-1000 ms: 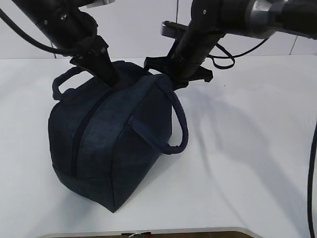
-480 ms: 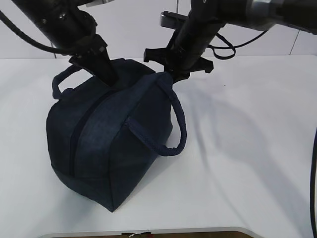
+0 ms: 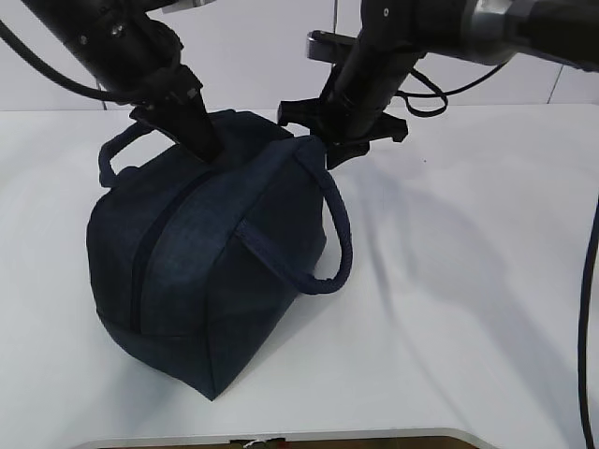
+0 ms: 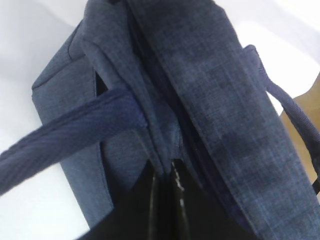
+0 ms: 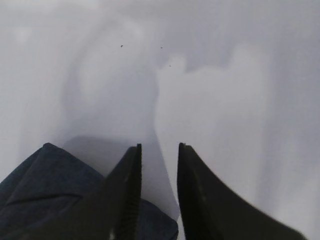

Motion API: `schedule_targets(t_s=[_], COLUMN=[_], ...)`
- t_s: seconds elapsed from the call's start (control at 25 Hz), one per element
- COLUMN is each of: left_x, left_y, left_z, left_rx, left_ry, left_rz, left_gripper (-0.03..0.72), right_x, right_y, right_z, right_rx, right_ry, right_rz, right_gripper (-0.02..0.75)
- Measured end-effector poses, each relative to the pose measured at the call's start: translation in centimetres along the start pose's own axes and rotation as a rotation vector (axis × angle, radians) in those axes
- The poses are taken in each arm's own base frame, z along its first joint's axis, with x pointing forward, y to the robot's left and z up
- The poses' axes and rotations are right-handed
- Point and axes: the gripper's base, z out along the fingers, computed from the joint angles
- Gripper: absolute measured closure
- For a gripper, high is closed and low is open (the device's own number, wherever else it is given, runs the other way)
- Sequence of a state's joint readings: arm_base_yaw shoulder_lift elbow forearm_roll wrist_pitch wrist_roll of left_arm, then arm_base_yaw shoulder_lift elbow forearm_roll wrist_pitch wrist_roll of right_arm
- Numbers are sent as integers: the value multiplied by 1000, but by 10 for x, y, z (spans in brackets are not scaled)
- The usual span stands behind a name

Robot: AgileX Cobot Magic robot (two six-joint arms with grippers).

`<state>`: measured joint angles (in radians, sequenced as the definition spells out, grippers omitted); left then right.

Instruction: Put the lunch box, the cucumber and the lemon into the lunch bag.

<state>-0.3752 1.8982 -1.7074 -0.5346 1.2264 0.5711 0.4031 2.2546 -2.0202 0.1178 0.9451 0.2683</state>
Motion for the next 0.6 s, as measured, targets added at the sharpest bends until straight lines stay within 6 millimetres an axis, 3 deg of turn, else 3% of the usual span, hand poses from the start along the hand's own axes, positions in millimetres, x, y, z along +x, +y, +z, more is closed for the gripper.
schedule_targets(t_s=[0.24,0.4,0.6], left_x=[0,2,2], left_y=[0,6,10], left_z=[0,-1,-2], left_rx=[-2,-72,-127], left_ry=[1,22,12], left_rz=[1,-53,-88], left_gripper=[700,694,679], right_x=[-4,-14,-25], right_y=[-2,-4,-1], right_z=[-6,-27,-60], right_rx=[47,119,162], right_ry=[-8,-6,-20], right_rz=[-36,-79,-111], right_gripper=[470,408,393])
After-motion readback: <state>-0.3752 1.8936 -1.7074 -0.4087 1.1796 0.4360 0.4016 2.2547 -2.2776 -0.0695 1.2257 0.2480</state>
